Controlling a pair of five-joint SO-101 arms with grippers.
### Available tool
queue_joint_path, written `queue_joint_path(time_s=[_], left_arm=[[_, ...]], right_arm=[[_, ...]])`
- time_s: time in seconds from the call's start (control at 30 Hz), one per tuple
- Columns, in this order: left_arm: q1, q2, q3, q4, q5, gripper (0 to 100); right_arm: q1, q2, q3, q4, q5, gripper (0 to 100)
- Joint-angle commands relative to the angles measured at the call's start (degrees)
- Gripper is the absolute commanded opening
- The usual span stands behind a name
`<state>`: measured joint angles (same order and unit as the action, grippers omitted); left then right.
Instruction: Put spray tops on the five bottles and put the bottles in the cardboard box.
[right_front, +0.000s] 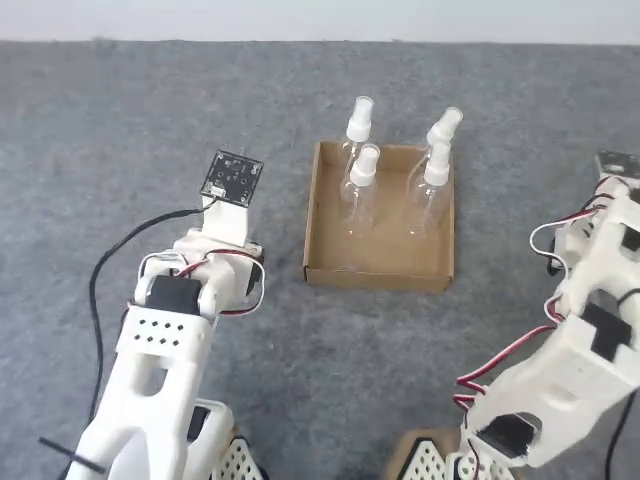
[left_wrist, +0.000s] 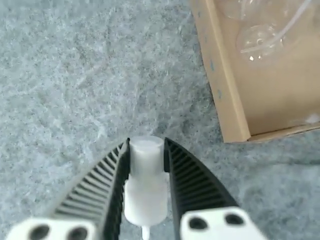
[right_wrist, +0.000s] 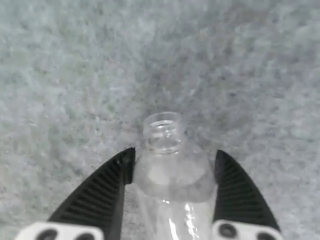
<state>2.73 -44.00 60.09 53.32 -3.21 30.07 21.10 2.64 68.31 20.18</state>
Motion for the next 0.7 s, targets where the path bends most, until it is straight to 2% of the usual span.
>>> queue_joint_path(time_s=[0.0, 0.33, 0.57, 0.67], left_arm=[[0.0, -2.11, -0.66, -1.32, 0.53, 1], [0.0, -2.11, -0.66, -1.32, 0.35, 1], [0.0, -2.11, -0.66, -1.32, 0.35, 1], [0.0, -2.11, -0.66, -1.32, 0.35, 1]], right_arm=[[-0.84, -1.45, -3.25, -0.57, 1.14, 20.1], [-1.98, -3.47, -3.34, 5.41, 18.29, 20.3], [-1.98, -3.38, -2.99, 5.58, 20.31, 19.3], [-1.89, -3.38, -2.99, 5.58, 20.31, 10.9]])
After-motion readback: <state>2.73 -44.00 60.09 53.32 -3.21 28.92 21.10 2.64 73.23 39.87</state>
